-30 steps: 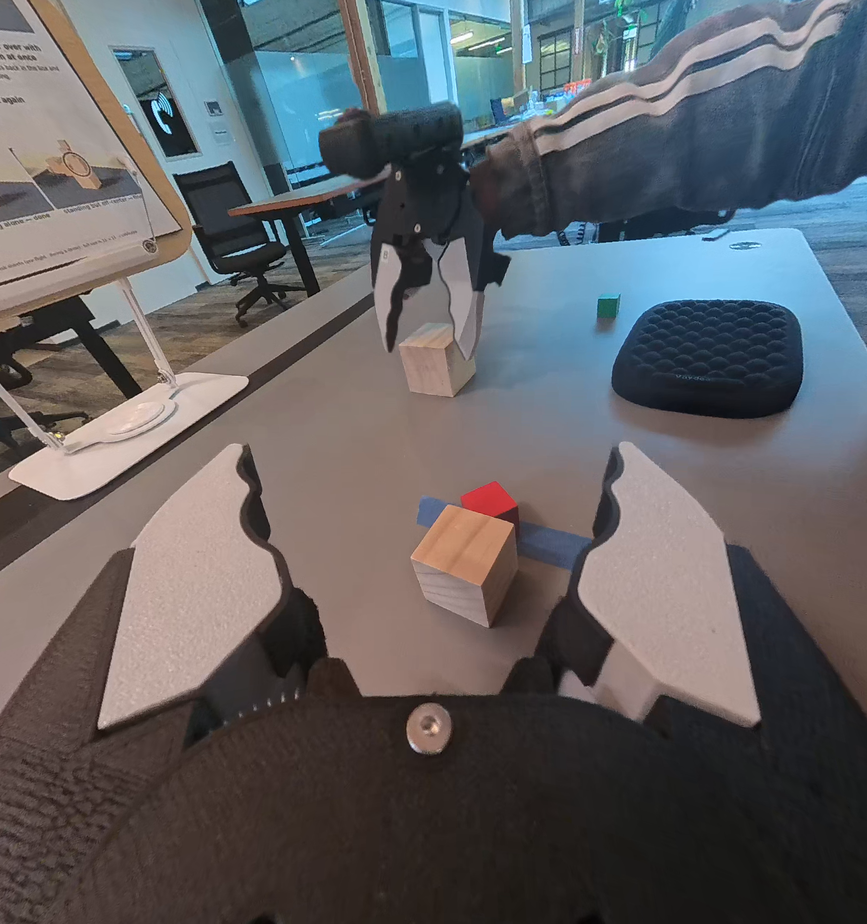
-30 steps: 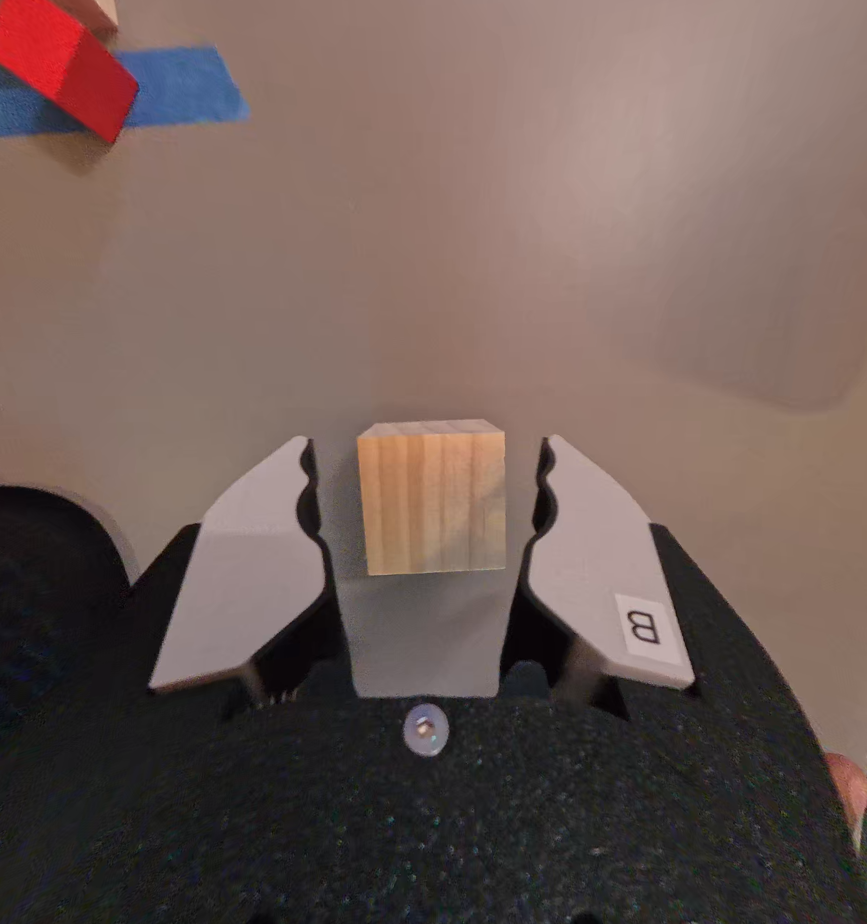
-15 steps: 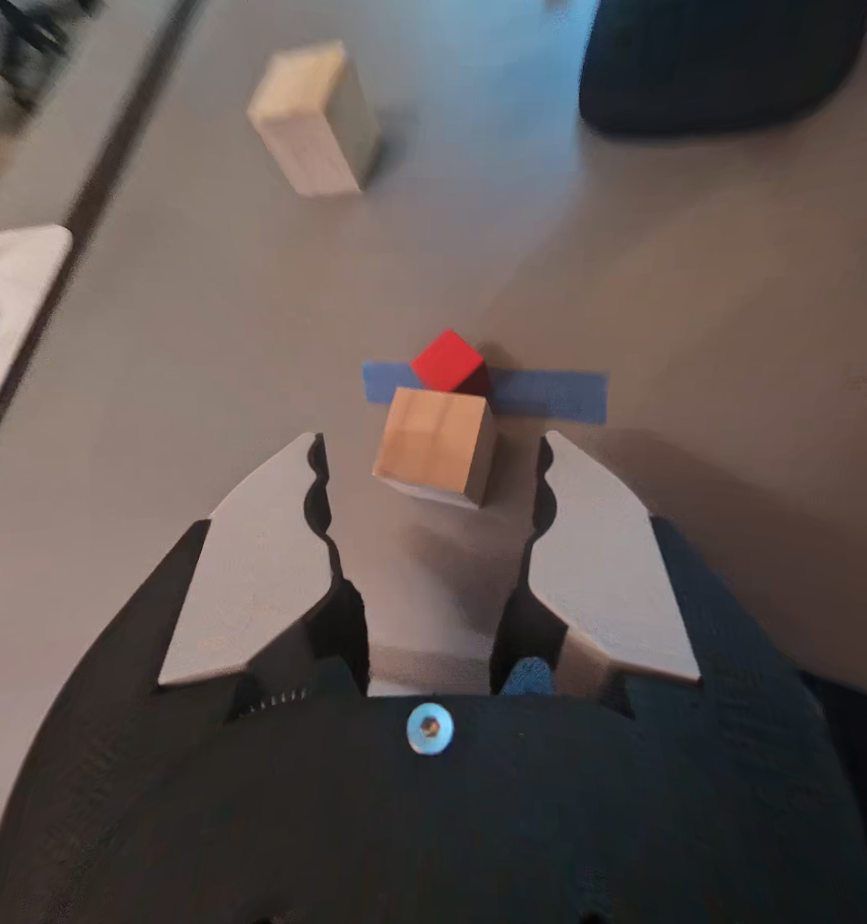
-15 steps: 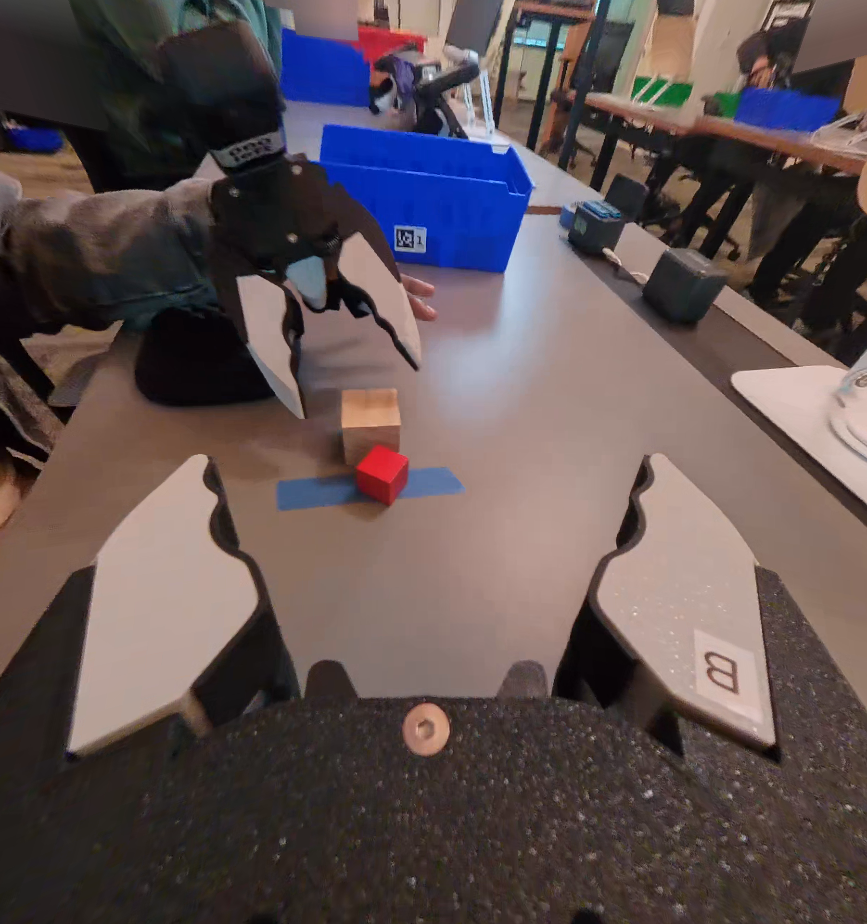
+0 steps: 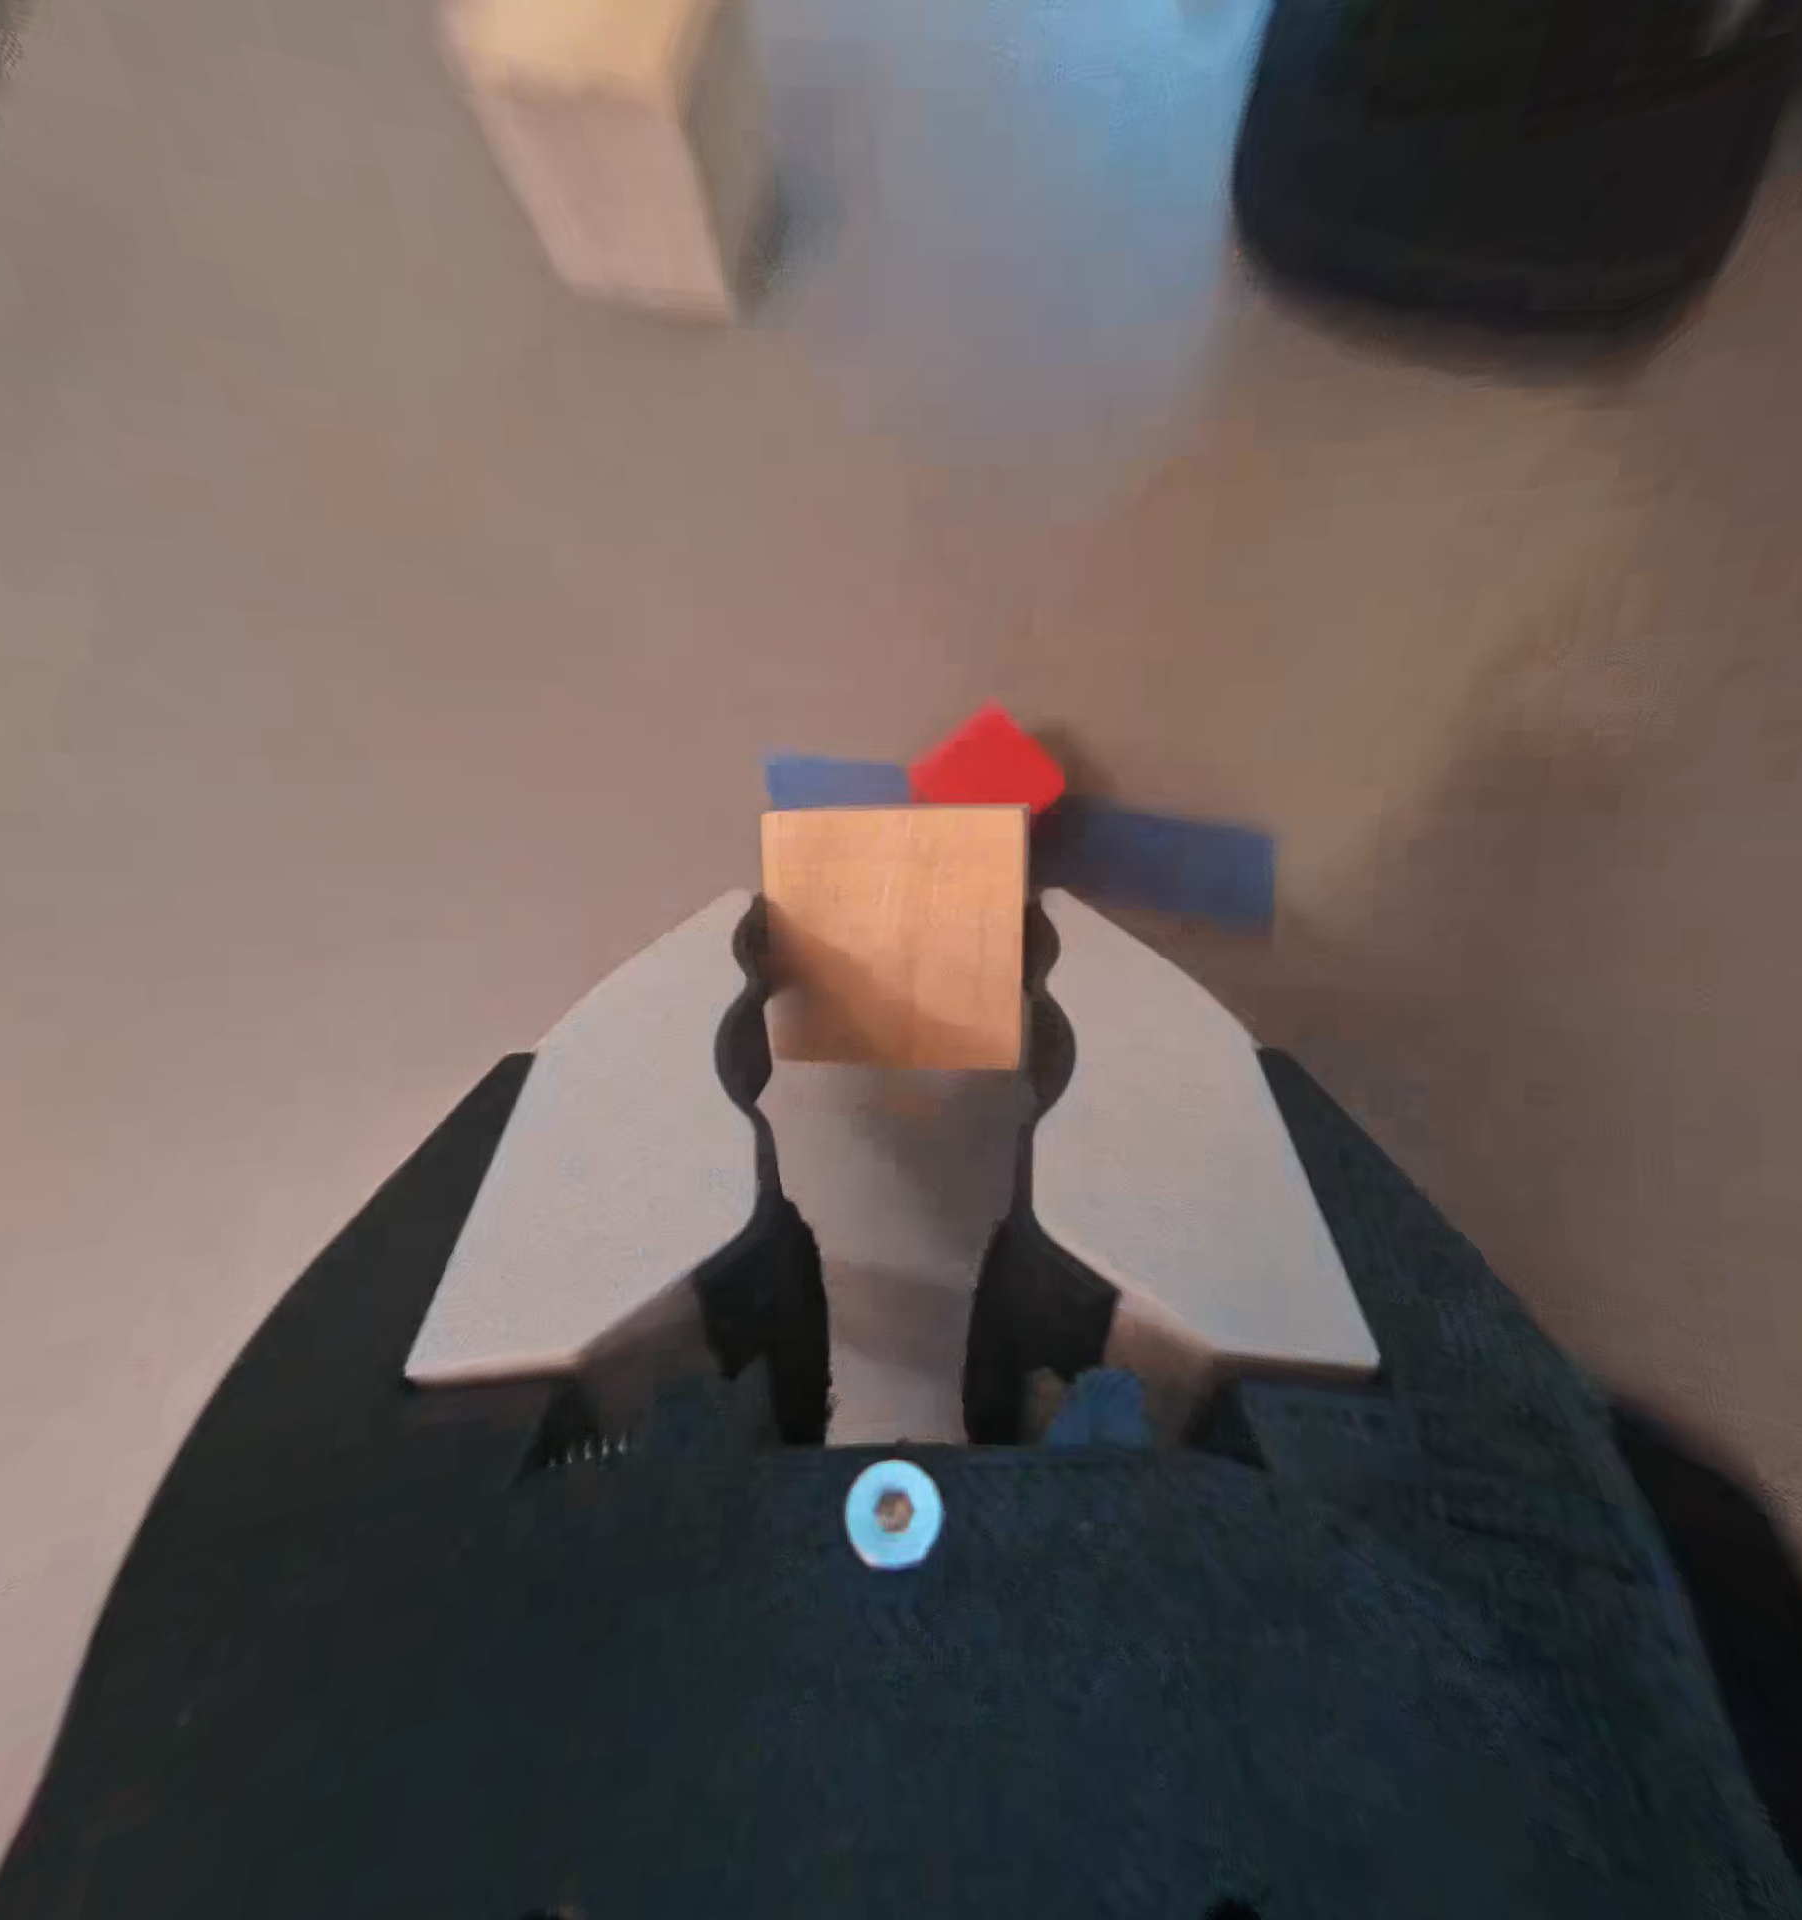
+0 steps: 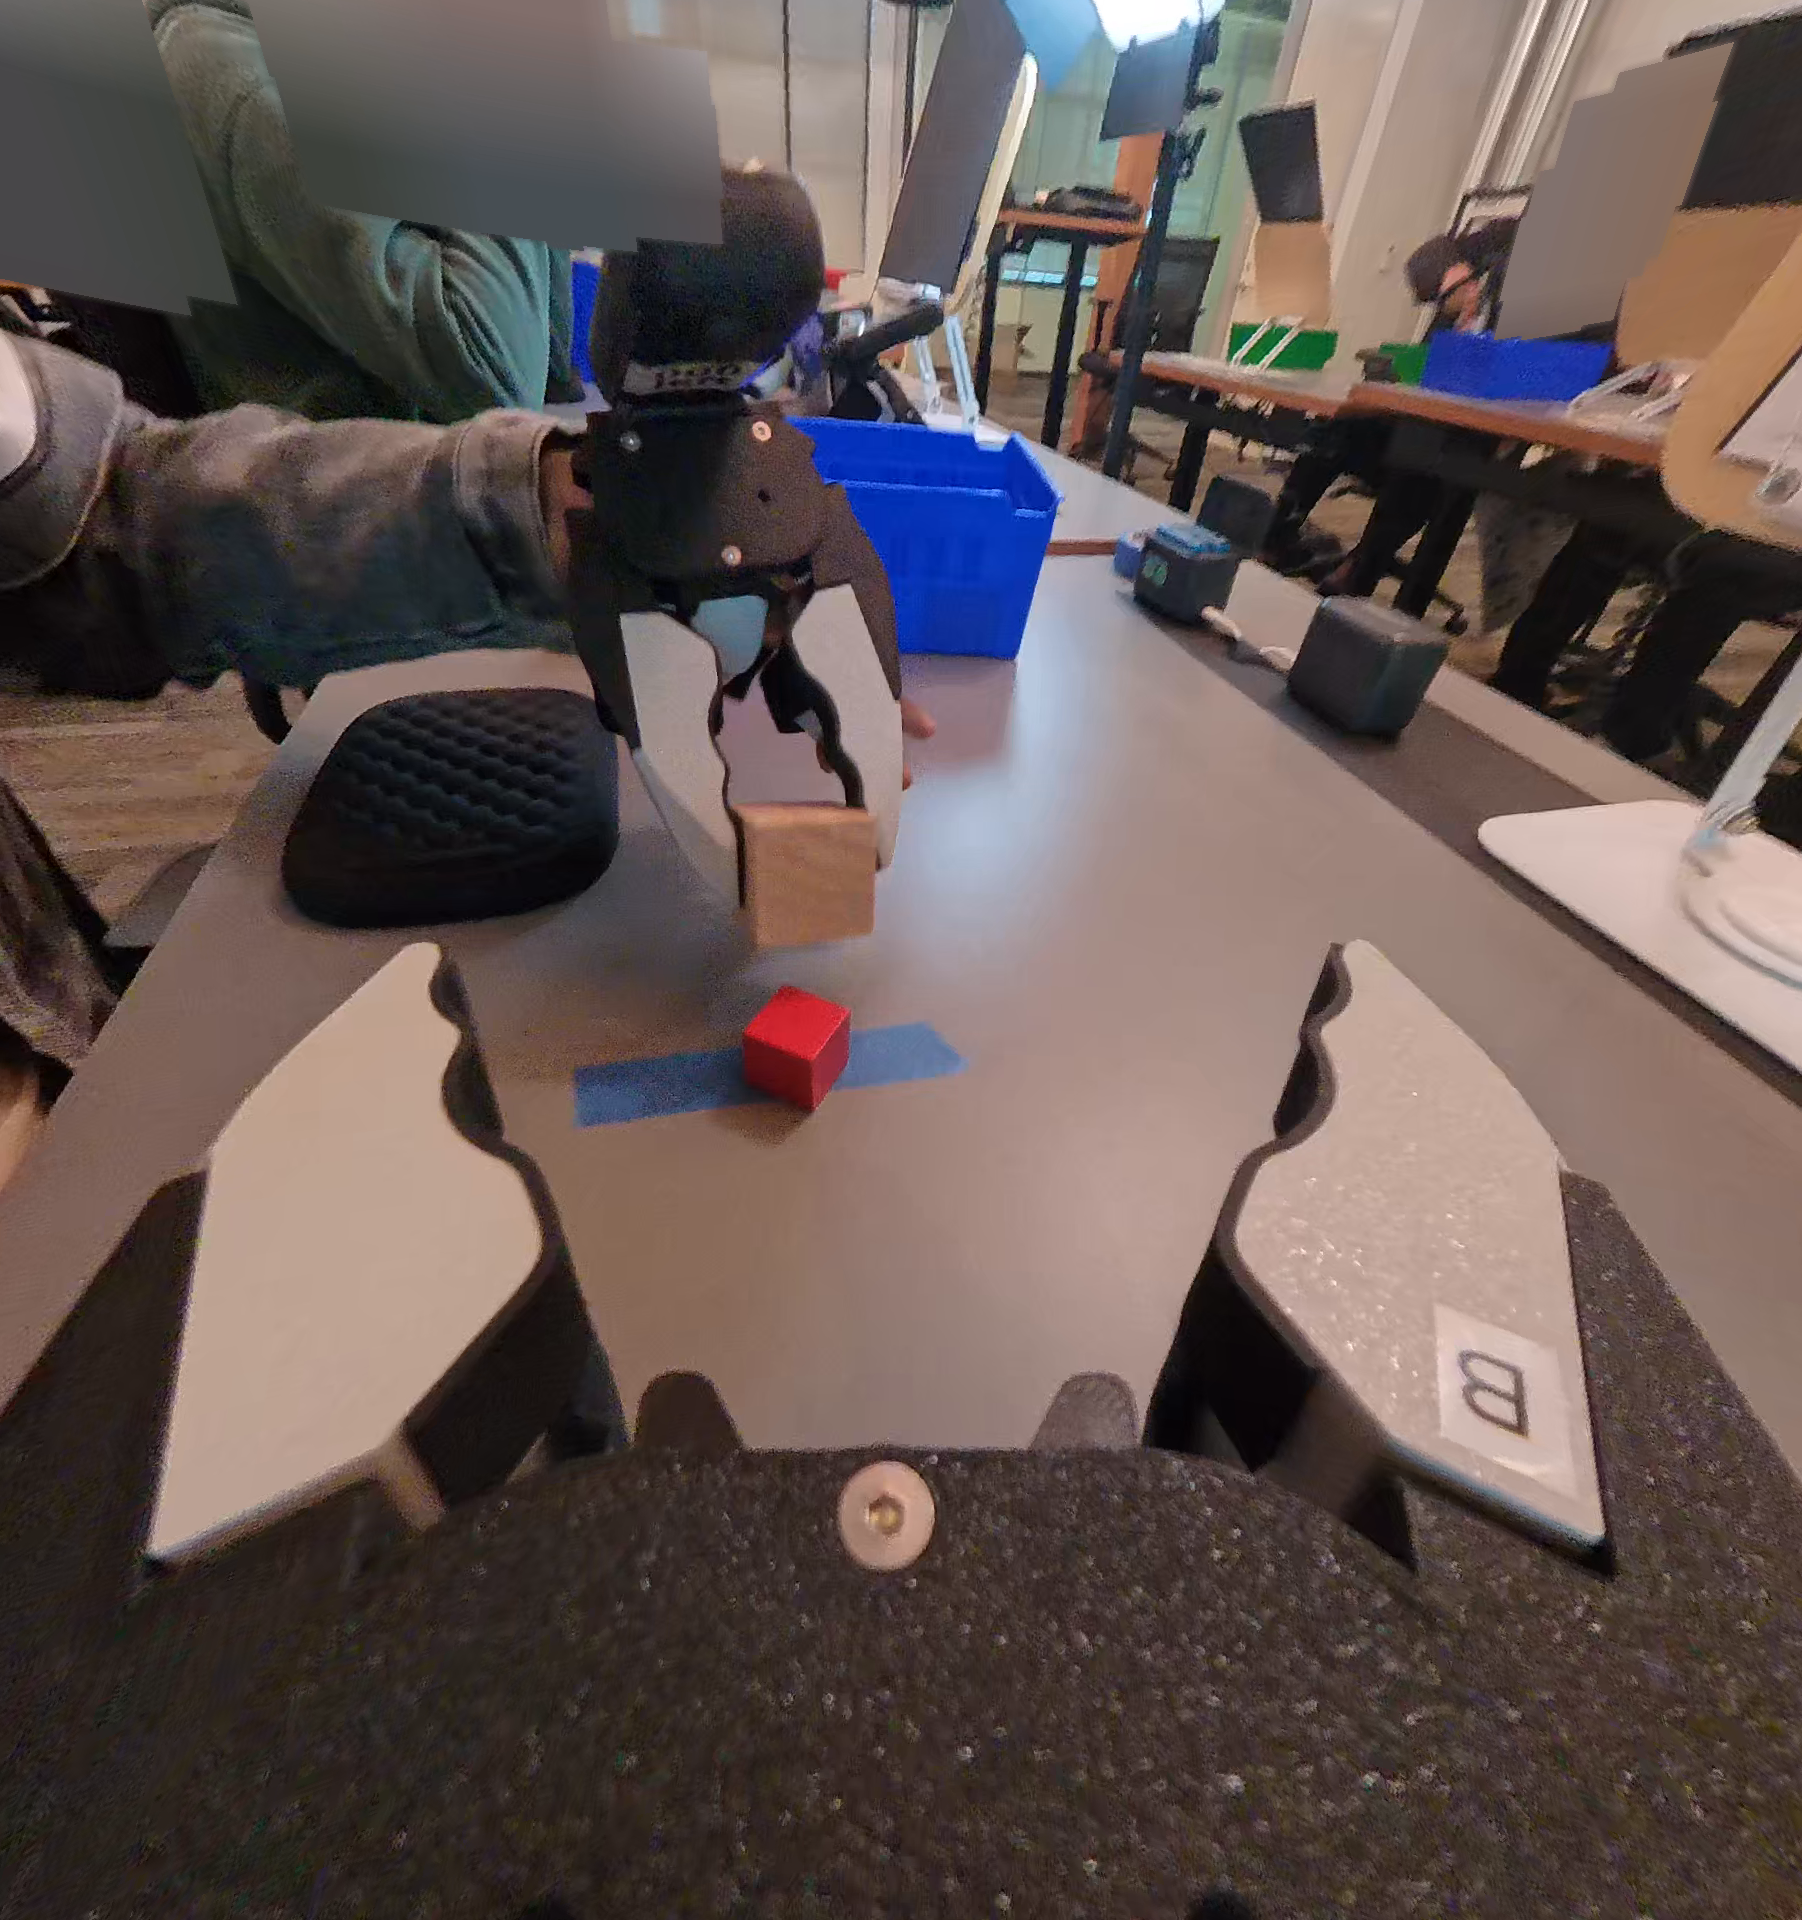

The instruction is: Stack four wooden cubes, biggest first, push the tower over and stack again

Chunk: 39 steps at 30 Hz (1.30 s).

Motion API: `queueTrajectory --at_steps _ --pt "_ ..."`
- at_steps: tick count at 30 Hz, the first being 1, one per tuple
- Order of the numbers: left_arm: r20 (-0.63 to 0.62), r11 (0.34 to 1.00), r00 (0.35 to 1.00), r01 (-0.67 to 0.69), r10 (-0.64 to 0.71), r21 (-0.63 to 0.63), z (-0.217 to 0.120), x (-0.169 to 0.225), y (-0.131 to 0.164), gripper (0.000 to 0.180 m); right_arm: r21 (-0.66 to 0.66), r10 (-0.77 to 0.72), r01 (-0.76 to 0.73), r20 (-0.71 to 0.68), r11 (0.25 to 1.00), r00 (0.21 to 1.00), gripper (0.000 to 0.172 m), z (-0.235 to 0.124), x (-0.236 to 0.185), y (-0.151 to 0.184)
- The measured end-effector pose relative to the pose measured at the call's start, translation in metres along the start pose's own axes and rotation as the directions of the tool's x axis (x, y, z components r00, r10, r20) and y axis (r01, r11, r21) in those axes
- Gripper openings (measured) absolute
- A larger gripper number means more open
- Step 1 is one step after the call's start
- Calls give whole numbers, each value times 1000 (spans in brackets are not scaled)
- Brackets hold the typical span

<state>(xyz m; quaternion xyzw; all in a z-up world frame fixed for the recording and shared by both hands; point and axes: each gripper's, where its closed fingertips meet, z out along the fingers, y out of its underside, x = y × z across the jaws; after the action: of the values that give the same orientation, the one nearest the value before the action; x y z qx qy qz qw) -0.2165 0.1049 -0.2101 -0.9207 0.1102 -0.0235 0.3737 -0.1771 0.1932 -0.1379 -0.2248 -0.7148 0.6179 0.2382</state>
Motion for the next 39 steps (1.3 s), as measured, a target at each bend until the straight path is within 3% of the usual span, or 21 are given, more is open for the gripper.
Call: queueTrajectory --at_steps 1,2,4,7,8,10,18,20,23,24,26,28,29,31,33,36,39 --pt "1 980 995 102 -104 169 -11 -4 -16 46 26 -19 19 -16 999 1000 141 1 0 -5" --pt "-56 913 976 217 -211 346 -26 -4 -35 46 64 -44 47 -42 997 998 136 1 -1 -13" --pt "-274 651 891 452 -362 610 -58 -1 -66 46 135 -129 143 -109 981 986 128 4 -4 -30" --pt "-559 266 745 658 -365 704 -91 4 -88 46 148 -297 330 -206 932 932 114 12 -18 -49" --pt "-630 190 700 705 -334 683 -96 9 -93 46 139 -357 392 -223 909 907 112 16 -25 -53" --pt "-720 122 639 764 -269 633 -98 22 -102 46 102 -476 509 -237 855 847 103 25 -38 -60" --pt "-776 231 579 814 -249 533 -70 56 -115 46 -1 -686 690 -101 724 720 77 49 -66 -69" --pt "-785 257 570 818 -242 515 -68 61 -117 46 -51 -737 736 -67 675 672 52 50 -65 -65" --pt "-767 324 597 792 -236 517 -66 65 -117 46 -59 -730 728 -15 683 684 46 47 -66 -65" --pt "-738 367 635 758 -227 539 -64 66 -116 47 -63 -711 710 8 701 703 46 44 -65 -65" --pt "-576 453 784 610 -231 650 -62 56 -110 80 -76 -652 653 42 753 757 46 34 -58 -67" --pt "-268 576 939 344 -216 742 -56 38 -96 112 -162 -589 593 78 789 805 46 18 -38 -65" --pt "-78 652 979 185 -190 736 -52 27 -84 122 -243 -565 570 101 784 819 46 9 -23 -59" --pt "185 737 978 -55 -96 673 -49 14 -66 129 -448 -507 516 151 730 849 46 -13 11 -40" --pt "221 713 973 -108 -68 692 -51 16 -61 130 -643 -421 443 200 624 885 46 -37 44 -17" --pt "135 627 983 -29 -122 778 -61 20 -68 130 -827 -261 323 222 460 939 46 -63 82 14" --pt "179 652 976 -55 -124 756 -59 15 -64 130 -896 -150 264 224 357 963 46 -67 105 38"
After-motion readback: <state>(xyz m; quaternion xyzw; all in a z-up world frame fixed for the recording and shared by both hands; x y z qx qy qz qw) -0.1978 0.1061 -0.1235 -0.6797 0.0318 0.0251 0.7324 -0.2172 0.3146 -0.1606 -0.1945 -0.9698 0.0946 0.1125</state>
